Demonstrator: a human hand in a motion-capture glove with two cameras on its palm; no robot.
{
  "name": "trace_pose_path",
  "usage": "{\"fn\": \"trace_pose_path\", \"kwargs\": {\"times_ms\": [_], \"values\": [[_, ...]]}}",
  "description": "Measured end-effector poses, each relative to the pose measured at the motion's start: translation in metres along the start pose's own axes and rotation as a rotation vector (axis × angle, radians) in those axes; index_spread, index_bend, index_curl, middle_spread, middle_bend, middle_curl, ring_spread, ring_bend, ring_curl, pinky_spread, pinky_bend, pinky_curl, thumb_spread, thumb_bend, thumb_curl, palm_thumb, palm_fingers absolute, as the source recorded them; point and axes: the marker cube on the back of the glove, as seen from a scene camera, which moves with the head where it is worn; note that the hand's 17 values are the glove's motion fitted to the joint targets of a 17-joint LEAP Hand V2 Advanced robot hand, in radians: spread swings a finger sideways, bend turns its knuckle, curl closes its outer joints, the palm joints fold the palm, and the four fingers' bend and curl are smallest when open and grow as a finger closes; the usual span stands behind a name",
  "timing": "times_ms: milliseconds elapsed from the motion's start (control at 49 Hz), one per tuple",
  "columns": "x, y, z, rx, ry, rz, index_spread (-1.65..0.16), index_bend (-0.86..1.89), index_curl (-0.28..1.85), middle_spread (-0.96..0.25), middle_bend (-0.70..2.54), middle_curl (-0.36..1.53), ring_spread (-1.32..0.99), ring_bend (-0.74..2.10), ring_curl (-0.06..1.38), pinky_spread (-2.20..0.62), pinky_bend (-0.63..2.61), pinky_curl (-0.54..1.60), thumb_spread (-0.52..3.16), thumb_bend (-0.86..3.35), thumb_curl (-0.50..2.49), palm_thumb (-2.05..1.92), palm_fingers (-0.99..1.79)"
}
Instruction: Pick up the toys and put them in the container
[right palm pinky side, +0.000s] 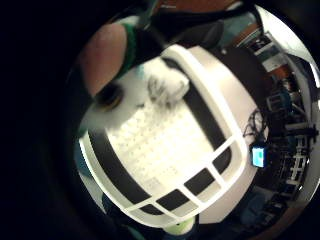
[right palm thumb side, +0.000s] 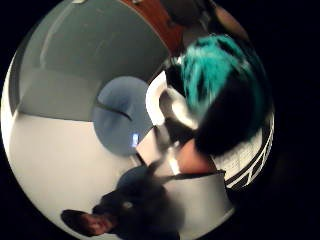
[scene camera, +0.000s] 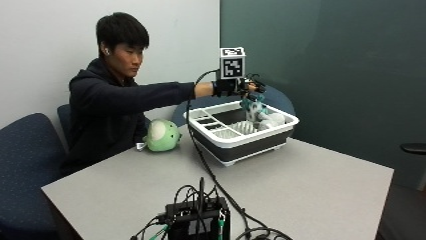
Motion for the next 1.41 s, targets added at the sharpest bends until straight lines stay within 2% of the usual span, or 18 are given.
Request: {"fn": "trace_pose_path", "kwargs": {"times_ms": [61,184,326,469,571,632,734,857,938,1061,1142,1203,1305,1407], "values": [[0.003,0.006,-0.002,0.019,0.012,-0.014,-0.25,0.57,0.74,-0.15,0.55,0.6,-0.17,0.48,0.44,-0.07,1.04,0.52,1.01,-0.1,0.63,0.14,-0.43],[0.019,0.039,-0.015,0.025,0.078,-0.03,-0.29,0.38,0.63,-0.13,0.37,0.52,-0.1,0.33,0.36,0.0,0.95,0.46,1.07,-0.05,0.55,0.05,-0.27],[0.062,0.113,-0.04,-0.072,0.041,-0.019,-0.31,0.25,0.56,-0.12,0.27,0.47,-0.06,0.23,0.33,0.03,0.83,0.41,1.13,-0.03,0.49,0.01,-0.17],[0.097,0.196,-0.042,-0.111,0.019,-0.084,-0.3,0.16,0.51,-0.09,0.2,0.45,-0.04,0.17,0.31,0.05,0.78,0.39,1.15,-0.03,0.44,-0.01,-0.12],[0.117,0.254,-0.017,-0.133,0.076,-0.075,-0.3,0.14,0.48,-0.06,0.2,0.44,-0.03,0.17,0.29,0.05,0.76,0.38,1.16,-0.03,0.41,-0.01,-0.09],[0.136,0.271,-0.003,-0.161,0.015,-0.023,-0.29,0.14,0.46,-0.05,0.19,0.44,-0.02,0.17,0.29,0.06,0.77,0.37,1.16,-0.03,0.4,-0.02,-0.07],[0.116,0.302,0.06,-0.261,0.047,-0.055,-0.28,0.13,0.44,-0.04,0.18,0.43,-0.01,0.18,0.29,0.06,0.83,0.38,1.17,-0.02,0.38,0.0,-0.04],[0.104,0.311,0.102,-0.349,-0.065,-0.132,-0.32,0.17,0.43,-0.04,0.09,0.37,0.0,0.2,0.29,0.06,0.97,0.41,1.18,0.01,0.38,0.07,-0.03],[0.101,0.306,0.109,-0.297,-0.025,-0.158,-0.34,0.19,0.43,-0.04,0.07,0.33,0.02,0.25,0.31,0.06,1.07,0.43,1.21,0.06,0.4,0.2,0.0],[0.094,0.299,0.113,-0.21,0.009,-0.179,-0.32,0.16,0.42,-0.03,0.12,0.27,-0.09,0.7,0.39,-0.12,1.11,0.41,1.28,0.19,0.45,0.43,0.51],[0.087,0.293,0.113,-0.149,0.003,-0.195,-0.31,0.1,0.39,-0.08,0.27,0.32,-0.19,0.86,0.44,-0.23,1.14,0.41,1.24,0.24,0.51,0.57,0.74],[0.084,0.288,0.109,-0.147,-0.022,-0.202,-0.33,0.17,0.43,-0.12,0.37,0.36,-0.26,0.96,0.5,-0.27,1.18,0.44,1.1,0.27,0.57,0.67,0.91],[0.08,0.281,0.092,-0.173,-0.013,-0.2,-0.36,0.21,0.49,-0.17,0.52,0.44,-0.33,1.09,0.57,-0.31,1.2,0.48,0.96,0.28,0.64,0.75,1.02],[0.08,0.268,0.048,-0.107,0.032,-0.167,-0.4,0.28,0.57,-0.22,0.66,0.53,-0.37,1.17,0.63,-0.34,1.19,0.51,0.84,0.28,0.7,0.77,1.03]]}}
